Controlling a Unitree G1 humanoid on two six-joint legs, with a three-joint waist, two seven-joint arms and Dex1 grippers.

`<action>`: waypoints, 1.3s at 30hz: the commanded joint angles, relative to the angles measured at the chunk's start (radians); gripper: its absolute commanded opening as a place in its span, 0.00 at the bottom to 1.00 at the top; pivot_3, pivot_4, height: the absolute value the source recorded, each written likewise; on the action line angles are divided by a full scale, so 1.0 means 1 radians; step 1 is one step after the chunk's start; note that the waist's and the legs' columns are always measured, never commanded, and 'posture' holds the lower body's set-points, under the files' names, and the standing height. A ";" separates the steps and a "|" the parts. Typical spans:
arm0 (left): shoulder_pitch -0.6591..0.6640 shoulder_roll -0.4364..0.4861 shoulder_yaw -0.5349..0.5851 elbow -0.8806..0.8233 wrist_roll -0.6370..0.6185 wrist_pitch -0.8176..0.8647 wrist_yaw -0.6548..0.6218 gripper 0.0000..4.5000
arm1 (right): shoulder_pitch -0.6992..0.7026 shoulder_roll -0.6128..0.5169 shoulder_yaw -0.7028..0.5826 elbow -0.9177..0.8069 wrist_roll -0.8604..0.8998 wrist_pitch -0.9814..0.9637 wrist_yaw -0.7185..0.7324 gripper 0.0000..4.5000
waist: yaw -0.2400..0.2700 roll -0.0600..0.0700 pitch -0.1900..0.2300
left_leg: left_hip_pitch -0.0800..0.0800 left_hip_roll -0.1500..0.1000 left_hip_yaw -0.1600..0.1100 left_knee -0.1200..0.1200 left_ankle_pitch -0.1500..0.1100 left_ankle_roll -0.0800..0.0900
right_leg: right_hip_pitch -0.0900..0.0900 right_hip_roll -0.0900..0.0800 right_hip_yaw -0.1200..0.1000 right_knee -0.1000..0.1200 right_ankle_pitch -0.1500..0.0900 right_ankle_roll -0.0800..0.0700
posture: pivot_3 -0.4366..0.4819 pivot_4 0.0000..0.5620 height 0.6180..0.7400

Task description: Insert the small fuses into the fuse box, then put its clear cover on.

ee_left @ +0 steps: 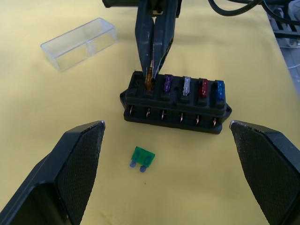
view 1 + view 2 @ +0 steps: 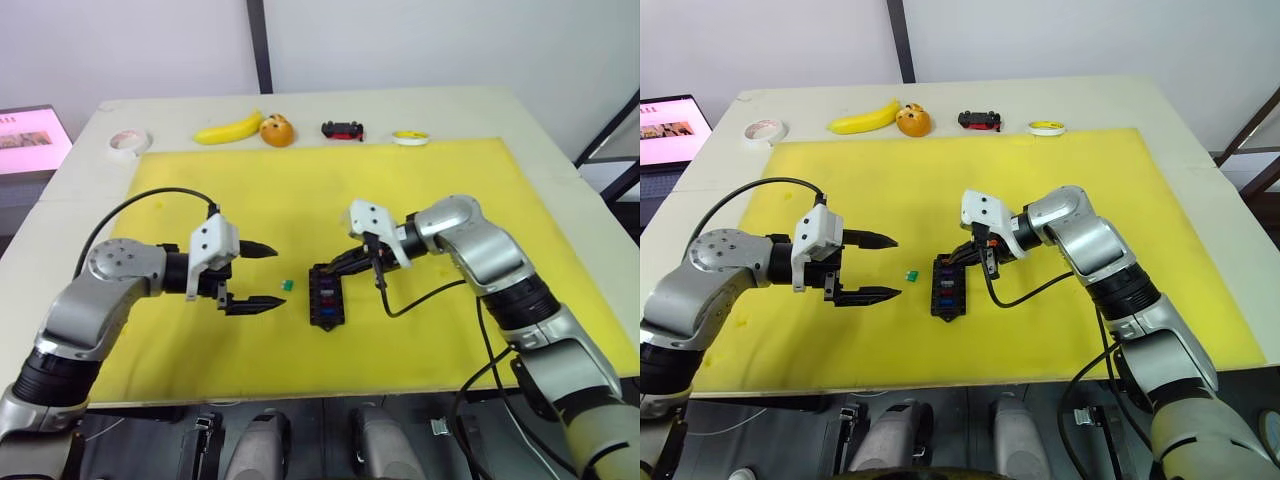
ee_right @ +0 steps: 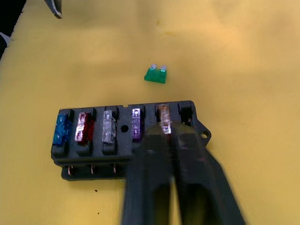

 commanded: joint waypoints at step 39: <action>-0.003 0.003 0.015 -0.016 -0.005 -0.016 -0.002 1.00 | 0.023 -0.013 -0.041 -0.114 0.069 0.063 -0.052 0.00 | 0.000 0.000 0.000 | 0.000 0.000 0.000 0.000 0.000 0.000 | 0.000 0.000 0.000 0.000 0.000 0.000 | 0.48 0.27 1.00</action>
